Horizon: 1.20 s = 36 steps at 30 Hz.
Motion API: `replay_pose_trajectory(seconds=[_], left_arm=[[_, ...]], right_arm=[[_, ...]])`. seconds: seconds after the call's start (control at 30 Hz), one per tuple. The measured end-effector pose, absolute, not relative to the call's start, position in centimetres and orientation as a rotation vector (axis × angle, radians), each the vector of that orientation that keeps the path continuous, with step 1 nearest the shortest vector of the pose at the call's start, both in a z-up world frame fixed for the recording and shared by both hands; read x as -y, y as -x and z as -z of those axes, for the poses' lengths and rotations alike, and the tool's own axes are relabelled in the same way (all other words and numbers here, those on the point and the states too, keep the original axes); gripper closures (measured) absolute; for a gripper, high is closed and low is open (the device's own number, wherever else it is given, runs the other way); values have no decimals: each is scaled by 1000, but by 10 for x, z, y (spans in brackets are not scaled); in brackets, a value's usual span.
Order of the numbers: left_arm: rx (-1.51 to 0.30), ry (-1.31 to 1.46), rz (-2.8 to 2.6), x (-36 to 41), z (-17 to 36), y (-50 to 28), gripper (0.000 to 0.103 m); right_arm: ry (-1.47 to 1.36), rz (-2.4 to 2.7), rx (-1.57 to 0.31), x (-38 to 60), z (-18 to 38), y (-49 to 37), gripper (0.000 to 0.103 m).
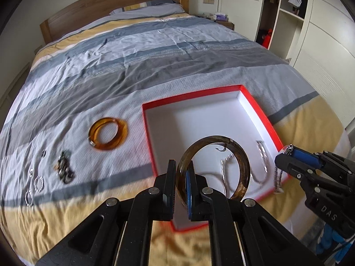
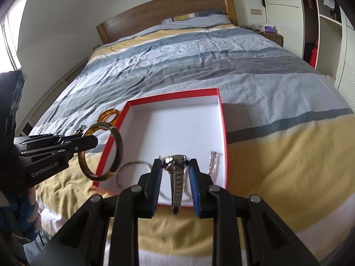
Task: Organize jewelry
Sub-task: 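Carry the dark brown bangle and the watch into the red box with both tools, then open both tools to release the bangle and watch in the box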
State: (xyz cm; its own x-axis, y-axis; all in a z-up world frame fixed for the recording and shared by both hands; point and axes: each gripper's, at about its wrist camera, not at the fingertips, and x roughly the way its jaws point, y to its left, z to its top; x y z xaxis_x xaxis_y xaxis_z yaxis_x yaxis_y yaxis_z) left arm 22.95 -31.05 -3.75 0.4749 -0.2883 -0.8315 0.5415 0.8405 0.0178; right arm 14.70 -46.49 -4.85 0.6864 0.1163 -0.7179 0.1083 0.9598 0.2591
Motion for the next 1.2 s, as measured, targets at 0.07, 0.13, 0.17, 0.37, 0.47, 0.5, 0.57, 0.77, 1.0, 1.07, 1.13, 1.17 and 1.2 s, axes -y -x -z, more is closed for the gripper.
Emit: replay_pose_trajectory(seconds=[0.07,0.13,0.17,0.37,0.47,0.5,0.57,0.77,1.0,1.07,1.13,1.17,1.2], left_arm=[[-955,-300,508,318,43,-241,95],[-964,-306,499,326,51,-252,95],[-969,-312,494,329,55,-257,95],[-995,-339,474,346,81,-278,95],[-1006,-350,471,351,91,-285,95],[-1011,-353,468,352,94,-286,95],[-1023,-355,460,351,101,-290,95],[-1046,-341,451,345,113,-296,95],[-1046,-329,444,343,113,-297,92],[-1045,-326,444,342,113,-296,92],[-1046,-326,444,342,112,-295,92],[-1047,-326,445,342,112,-295,92],[-1049,-325,447,341,112,-295,92]], right_arm=[[-288,-7,-825,469,52,-158,80],[-283,-8,-834,472,56,-170,80],[-283,-8,-838,475,59,-176,80],[-279,2,-882,484,72,-206,80],[-265,8,-903,486,77,-218,80],[-258,11,-913,487,79,-223,80],[-245,14,-930,487,83,-228,80],[-208,2,-977,484,96,-238,80],[-170,4,-992,477,98,-240,80],[-168,4,-991,477,98,-239,79],[-157,6,-995,476,98,-240,79],[-151,8,-997,476,98,-240,79],[-150,10,-998,475,98,-239,79]])
